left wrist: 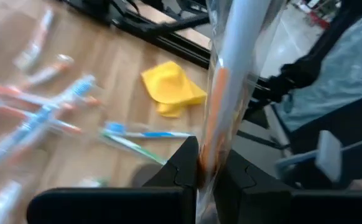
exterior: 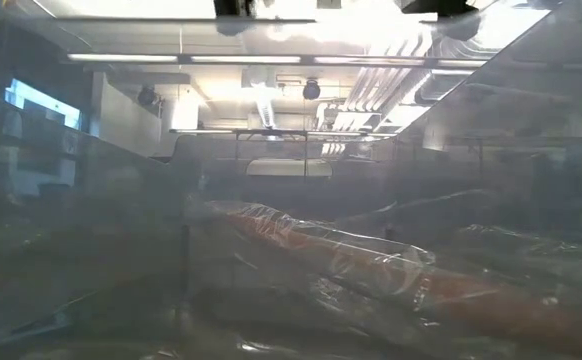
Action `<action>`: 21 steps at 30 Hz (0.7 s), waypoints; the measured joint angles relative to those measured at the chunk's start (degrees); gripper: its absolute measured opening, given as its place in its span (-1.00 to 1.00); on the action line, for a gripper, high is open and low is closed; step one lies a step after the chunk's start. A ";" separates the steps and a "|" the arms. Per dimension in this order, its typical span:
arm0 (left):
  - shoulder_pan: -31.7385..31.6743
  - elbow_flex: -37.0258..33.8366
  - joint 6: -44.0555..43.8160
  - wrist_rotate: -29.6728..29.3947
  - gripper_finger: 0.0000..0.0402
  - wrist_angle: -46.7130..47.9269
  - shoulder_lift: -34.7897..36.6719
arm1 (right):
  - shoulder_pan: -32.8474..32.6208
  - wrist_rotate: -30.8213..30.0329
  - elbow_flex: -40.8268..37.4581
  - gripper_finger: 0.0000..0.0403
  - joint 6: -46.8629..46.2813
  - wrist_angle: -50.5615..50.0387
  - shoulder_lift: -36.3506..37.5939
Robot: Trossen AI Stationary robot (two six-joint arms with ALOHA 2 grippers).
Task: Pick & Place Toothbrushes
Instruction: Put the orange toothbrush into the bottom black bin
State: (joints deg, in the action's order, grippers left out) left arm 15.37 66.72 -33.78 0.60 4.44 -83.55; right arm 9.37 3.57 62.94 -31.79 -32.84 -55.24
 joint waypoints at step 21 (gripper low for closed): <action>10.67 0.05 -26.08 -17.10 -0.90 -1.21 -1.28 | 0.48 -13.29 0.00 -0.31 8.07 0.09 -0.35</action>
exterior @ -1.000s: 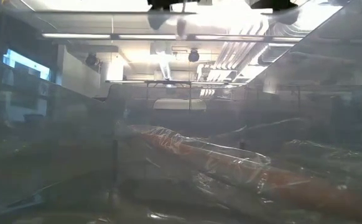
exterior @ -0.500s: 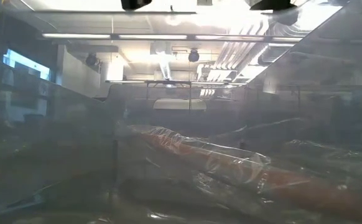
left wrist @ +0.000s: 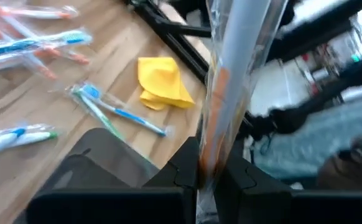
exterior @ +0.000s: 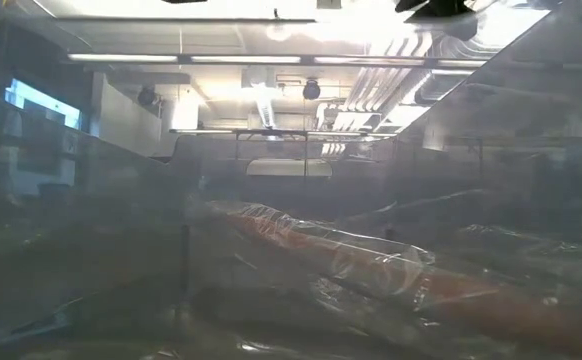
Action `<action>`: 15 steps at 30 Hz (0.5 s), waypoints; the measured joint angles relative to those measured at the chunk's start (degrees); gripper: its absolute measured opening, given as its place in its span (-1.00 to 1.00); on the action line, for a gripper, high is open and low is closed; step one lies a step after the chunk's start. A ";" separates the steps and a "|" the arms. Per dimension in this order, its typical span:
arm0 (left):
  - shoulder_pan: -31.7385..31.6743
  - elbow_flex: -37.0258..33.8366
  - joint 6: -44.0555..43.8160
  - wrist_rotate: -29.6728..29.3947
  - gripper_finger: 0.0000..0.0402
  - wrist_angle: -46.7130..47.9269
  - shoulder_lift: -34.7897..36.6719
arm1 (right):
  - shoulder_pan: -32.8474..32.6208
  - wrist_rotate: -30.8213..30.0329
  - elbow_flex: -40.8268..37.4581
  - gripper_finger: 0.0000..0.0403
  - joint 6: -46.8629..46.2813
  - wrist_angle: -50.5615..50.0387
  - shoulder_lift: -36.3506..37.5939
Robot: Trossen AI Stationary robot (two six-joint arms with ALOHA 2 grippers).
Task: Pick & Place Toothbrushes
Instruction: Put the orange toothbrush into the bottom black bin
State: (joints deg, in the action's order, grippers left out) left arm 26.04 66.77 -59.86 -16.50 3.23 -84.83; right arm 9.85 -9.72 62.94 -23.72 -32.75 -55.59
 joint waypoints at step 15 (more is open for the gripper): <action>2.10 0.50 -18.80 -2.30 -0.90 -3.71 -11.60 | 3.45 -0.88 0.00 -0.31 5.98 -7.00 -0.02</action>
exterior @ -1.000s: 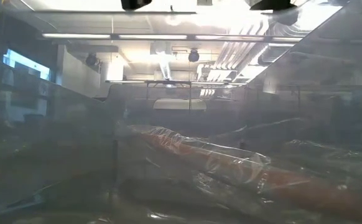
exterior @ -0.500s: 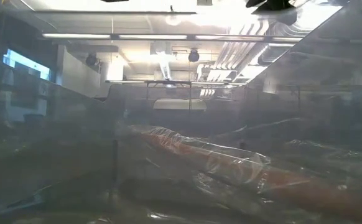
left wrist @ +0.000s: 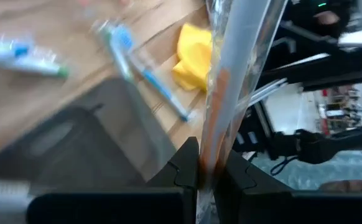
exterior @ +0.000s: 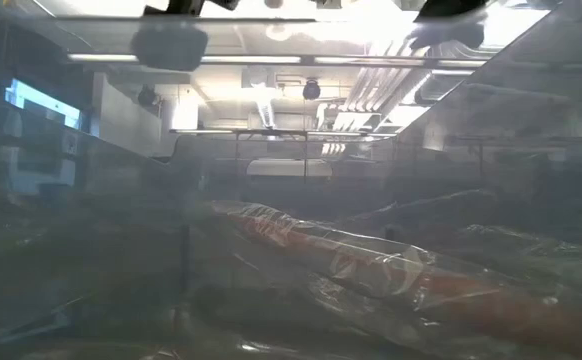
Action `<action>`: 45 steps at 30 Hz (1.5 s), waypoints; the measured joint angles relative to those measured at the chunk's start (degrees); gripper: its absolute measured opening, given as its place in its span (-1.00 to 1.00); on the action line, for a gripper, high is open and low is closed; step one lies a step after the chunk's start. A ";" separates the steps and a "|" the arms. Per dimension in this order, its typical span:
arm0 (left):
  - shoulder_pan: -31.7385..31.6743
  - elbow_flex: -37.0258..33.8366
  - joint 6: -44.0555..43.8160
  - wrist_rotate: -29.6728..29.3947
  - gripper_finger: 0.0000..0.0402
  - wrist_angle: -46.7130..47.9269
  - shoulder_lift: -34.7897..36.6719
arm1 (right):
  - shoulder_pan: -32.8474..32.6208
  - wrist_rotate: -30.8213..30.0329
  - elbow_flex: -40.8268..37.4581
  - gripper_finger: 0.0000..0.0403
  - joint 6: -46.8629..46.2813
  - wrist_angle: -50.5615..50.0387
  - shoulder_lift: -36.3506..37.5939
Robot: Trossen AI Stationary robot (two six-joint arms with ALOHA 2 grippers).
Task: Pick & Place Toothbrushes
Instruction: Put the orange toothbrush into the bottom black bin
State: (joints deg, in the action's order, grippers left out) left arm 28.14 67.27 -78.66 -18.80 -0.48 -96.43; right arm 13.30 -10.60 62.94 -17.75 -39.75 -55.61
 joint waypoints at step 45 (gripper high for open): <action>0.77 27.60 -10.61 18.69 -0.82 35.98 -19.29 | 9.38 0.29 0.00 -0.31 3.03 -0.37 -0.63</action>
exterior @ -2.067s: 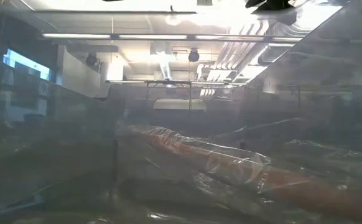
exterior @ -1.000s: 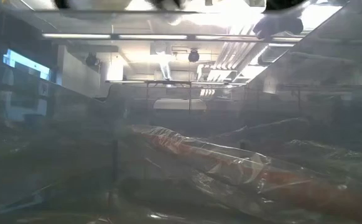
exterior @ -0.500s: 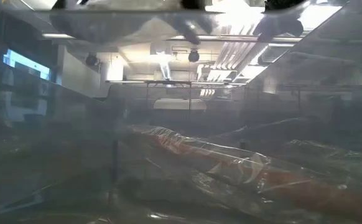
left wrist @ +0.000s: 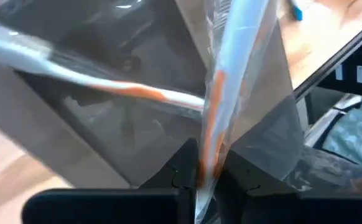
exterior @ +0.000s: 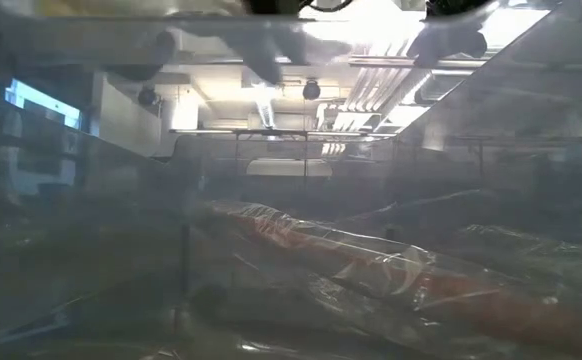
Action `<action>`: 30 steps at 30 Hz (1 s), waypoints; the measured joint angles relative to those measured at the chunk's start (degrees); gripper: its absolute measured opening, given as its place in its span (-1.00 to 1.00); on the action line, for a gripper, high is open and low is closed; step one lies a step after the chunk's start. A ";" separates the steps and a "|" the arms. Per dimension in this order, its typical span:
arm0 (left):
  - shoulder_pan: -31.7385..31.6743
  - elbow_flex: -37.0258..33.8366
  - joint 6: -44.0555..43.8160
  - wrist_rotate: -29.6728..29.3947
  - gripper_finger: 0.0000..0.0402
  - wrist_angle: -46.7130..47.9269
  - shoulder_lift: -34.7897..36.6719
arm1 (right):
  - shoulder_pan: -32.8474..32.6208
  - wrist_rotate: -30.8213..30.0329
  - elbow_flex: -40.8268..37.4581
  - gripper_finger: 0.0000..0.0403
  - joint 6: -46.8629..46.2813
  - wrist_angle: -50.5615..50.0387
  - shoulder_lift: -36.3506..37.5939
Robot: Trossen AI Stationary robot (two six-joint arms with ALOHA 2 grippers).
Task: Pick & Place Toothbrushes
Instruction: Put the orange toothbrush into the bottom black bin
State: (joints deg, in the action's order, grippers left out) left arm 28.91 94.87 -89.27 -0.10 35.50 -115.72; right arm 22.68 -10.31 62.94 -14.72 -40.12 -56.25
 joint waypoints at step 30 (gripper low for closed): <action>-10.96 -0.07 18.36 11.18 -0.46 -0.40 1.58 | -0.20 13.94 0.00 -0.31 5.59 -12.18 0.07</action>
State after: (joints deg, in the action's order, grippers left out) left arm 17.94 94.80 -70.92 11.08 35.10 -114.15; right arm 22.48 3.63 62.94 -9.13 -52.30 -56.18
